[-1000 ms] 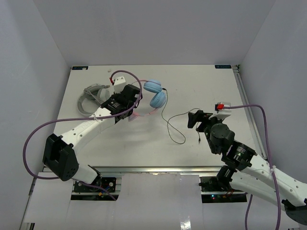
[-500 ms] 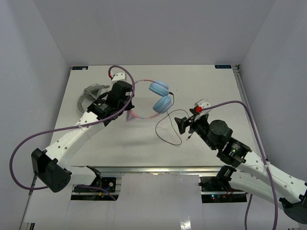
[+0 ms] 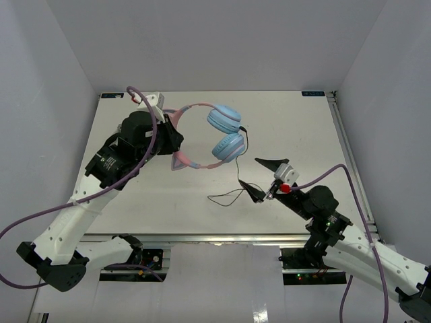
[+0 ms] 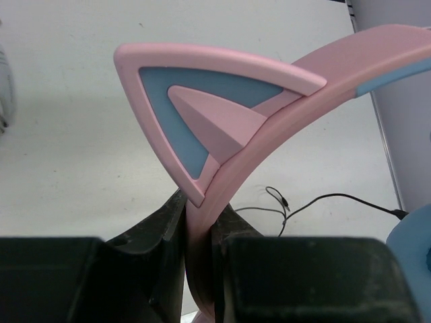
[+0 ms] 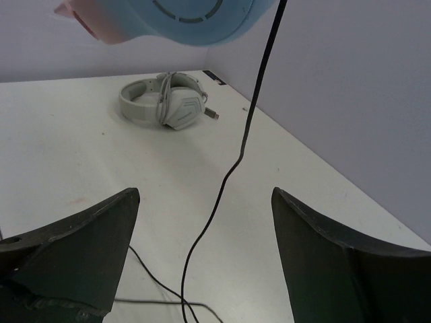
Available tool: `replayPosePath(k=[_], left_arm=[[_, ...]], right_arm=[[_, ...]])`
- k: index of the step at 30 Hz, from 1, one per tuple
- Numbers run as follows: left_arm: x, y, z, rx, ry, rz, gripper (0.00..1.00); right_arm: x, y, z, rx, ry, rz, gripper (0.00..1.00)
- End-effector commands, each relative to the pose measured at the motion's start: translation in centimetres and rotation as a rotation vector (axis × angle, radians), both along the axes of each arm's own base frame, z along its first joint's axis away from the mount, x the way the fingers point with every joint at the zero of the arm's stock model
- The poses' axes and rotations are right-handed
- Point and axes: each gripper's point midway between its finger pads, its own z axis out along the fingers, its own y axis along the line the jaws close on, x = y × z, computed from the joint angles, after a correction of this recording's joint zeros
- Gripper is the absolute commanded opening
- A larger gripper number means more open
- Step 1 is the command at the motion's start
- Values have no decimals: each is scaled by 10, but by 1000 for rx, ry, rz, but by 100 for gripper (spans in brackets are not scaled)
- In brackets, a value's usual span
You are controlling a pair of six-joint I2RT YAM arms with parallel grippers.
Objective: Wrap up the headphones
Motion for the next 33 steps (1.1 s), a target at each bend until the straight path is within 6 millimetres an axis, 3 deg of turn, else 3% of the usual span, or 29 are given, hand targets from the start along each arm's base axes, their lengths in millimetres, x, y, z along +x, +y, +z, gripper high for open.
replayPosePath(k=[1, 6, 18, 28, 33], left_arm=[[-14, -28, 29, -135, -48, -150, 0], [-18, -30, 29, -155, -50, -168, 0], [-35, -39, 46, -240, -68, -249, 0], [-33, -34, 49, -256, -85, -215, 0], [-34, -34, 52, -271, -90, -212, 0]], right_arm=[[-3, 7, 35, 62, -149, 36, 85], [4, 6, 32, 87, -171, 3, 83], [9, 30, 29, 85, -156, 84, 73], [14, 32, -3, 97, -83, 77, 63], [16, 39, -9, 102, -62, 99, 62]])
